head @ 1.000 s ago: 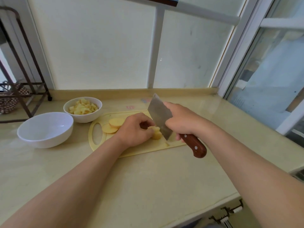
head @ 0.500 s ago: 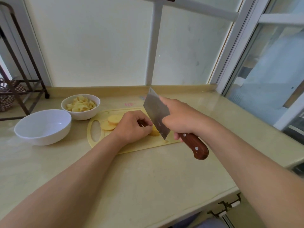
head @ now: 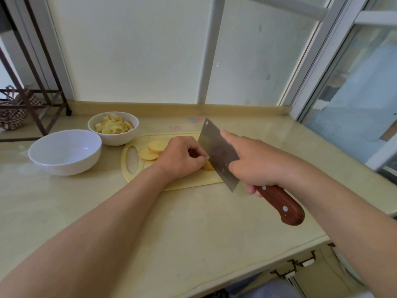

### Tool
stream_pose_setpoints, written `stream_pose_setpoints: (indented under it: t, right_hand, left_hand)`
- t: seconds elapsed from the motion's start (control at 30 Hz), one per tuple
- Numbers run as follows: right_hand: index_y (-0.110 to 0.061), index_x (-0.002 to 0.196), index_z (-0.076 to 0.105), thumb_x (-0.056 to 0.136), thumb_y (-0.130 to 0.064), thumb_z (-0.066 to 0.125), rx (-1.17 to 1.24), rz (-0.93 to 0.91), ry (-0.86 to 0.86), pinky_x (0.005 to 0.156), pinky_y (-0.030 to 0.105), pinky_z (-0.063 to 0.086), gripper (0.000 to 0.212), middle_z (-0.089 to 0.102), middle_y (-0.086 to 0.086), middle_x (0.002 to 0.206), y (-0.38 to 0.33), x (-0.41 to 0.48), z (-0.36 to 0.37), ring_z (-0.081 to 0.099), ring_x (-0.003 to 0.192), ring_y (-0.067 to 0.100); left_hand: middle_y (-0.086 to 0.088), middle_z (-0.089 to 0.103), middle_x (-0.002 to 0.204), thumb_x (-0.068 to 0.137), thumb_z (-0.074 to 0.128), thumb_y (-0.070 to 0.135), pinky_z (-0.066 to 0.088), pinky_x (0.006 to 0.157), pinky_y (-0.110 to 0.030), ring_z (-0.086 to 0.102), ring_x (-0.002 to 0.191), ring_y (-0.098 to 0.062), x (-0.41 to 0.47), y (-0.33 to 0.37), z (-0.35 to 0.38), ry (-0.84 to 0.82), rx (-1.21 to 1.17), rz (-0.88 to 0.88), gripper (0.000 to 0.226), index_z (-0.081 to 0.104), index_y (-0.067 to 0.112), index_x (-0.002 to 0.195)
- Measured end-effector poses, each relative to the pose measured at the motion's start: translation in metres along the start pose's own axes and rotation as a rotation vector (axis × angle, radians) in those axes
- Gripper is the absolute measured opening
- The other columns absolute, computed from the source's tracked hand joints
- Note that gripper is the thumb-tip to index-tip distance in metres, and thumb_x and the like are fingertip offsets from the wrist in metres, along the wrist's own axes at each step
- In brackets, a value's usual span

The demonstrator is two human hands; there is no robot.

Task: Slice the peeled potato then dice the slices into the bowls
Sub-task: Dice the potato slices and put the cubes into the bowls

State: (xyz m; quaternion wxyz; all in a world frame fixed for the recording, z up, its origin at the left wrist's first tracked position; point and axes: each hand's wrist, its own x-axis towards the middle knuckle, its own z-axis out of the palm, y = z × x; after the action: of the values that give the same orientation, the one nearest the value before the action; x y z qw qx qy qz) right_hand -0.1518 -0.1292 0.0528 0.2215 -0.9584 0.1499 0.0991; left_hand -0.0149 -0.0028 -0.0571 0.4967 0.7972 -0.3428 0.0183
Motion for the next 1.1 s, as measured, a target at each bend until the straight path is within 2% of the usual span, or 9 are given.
stream_pose_setpoints:
  t: [0.17,0.3,0.43,0.5,0.6,0.67,0.83,1.0,1.1]
  right_hand:
    - [-0.049,0.161,-0.005,0.091,-0.006,0.04,-0.096,0.012,-0.046,0.047,0.033,0.058,0.094,0.068,0.013,0.068,-0.01,0.003,0.006,0.058,0.036,0.018]
    - [-0.038,0.163,-0.013,0.092,-0.003,0.042,-0.17,-0.028,-0.043,0.041,0.025,0.053,0.097,0.067,0.01,0.07,-0.021,0.024,0.019,0.057,0.032,0.01]
    - [-0.038,0.163,-0.013,0.094,-0.006,0.043,-0.075,-0.025,0.027,0.043,0.023,0.05,0.095,0.065,0.006,0.084,-0.021,0.047,0.025,0.066,0.052,0.015]
    - [-0.04,0.163,-0.008,0.093,-0.006,0.042,-0.001,-0.034,0.052,0.048,0.027,0.055,0.093,0.063,0.004,0.098,-0.019,0.056,0.023,0.071,0.061,0.018]
    - [-0.035,0.161,0.021,0.09,-0.003,0.039,0.182,-0.045,0.074,0.054,0.036,0.06,0.08,0.061,0.007,0.105,-0.009,0.062,0.012,0.068,0.058,0.022]
    - [-0.036,0.158,0.03,0.091,-0.002,0.04,0.305,-0.036,0.107,0.051,0.037,0.057,0.076,0.065,0.015,0.092,0.003,0.061,0.002,0.064,0.053,0.023]
    - [-0.036,0.152,0.042,0.091,0.004,0.048,0.623,-0.02,0.144,0.039,0.028,0.046,0.074,0.056,0.006,0.051,0.046,0.058,-0.015,0.053,0.038,0.019]
    - [-0.025,0.156,0.042,0.095,0.005,0.044,1.015,0.006,0.043,0.033,0.021,0.035,0.068,0.051,0.012,0.068,0.093,0.075,-0.001,0.046,0.036,0.015]
    - [-0.027,0.153,0.044,0.096,0.004,0.04,1.108,-0.053,-0.051,0.034,0.019,0.033,0.065,0.051,0.013,0.075,0.102,0.083,0.008,0.043,0.036,0.013]
  left_hand:
    - [0.006,0.07,0.079,0.078,0.074,0.01,0.053,0.071,-0.019,0.065,0.075,-0.007,0.0,0.0,0.001,-0.002,-0.002,-0.014,0.01,0.074,0.018,0.072]
    - [0.005,0.069,0.076,0.077,0.074,0.009,0.051,0.068,-0.018,0.063,0.07,-0.007,0.001,-0.002,0.0,0.001,-0.008,-0.02,0.006,0.074,0.015,0.075]
    - [0.004,0.069,0.079,0.076,0.074,0.01,0.052,0.068,-0.02,0.065,0.074,-0.011,0.001,-0.002,0.001,0.001,0.011,-0.004,0.004,0.075,0.014,0.076]
    - [0.006,0.069,0.079,0.075,0.075,0.011,0.051,0.066,-0.017,0.064,0.073,-0.009,0.001,-0.001,0.001,0.0,0.018,-0.004,0.004,0.075,0.015,0.077]
    - [0.006,0.069,0.079,0.077,0.074,0.012,0.051,0.067,-0.015,0.064,0.074,-0.007,0.0,0.001,0.001,0.01,0.014,-0.003,0.002,0.074,0.014,0.079]
    - [0.006,0.069,0.081,0.078,0.071,0.01,0.051,0.069,-0.016,0.064,0.075,-0.008,-0.001,0.002,0.001,0.016,0.025,0.006,0.004,0.075,0.012,0.08]
    - [0.006,0.068,0.085,0.08,0.065,0.008,0.051,0.072,-0.017,0.063,0.08,-0.008,0.001,0.005,-0.001,-0.004,0.032,-0.022,0.01,0.074,0.012,0.083]
    - [0.007,0.067,0.084,0.078,0.065,0.006,0.048,0.07,-0.012,0.062,0.08,-0.007,0.002,0.006,0.0,0.001,0.023,-0.026,0.011,0.074,0.012,0.08]
    - [0.01,0.066,0.078,0.079,0.063,0.006,0.045,0.066,-0.011,0.059,0.072,-0.002,0.003,0.006,0.001,0.022,0.005,-0.054,0.011,0.071,0.014,0.077]
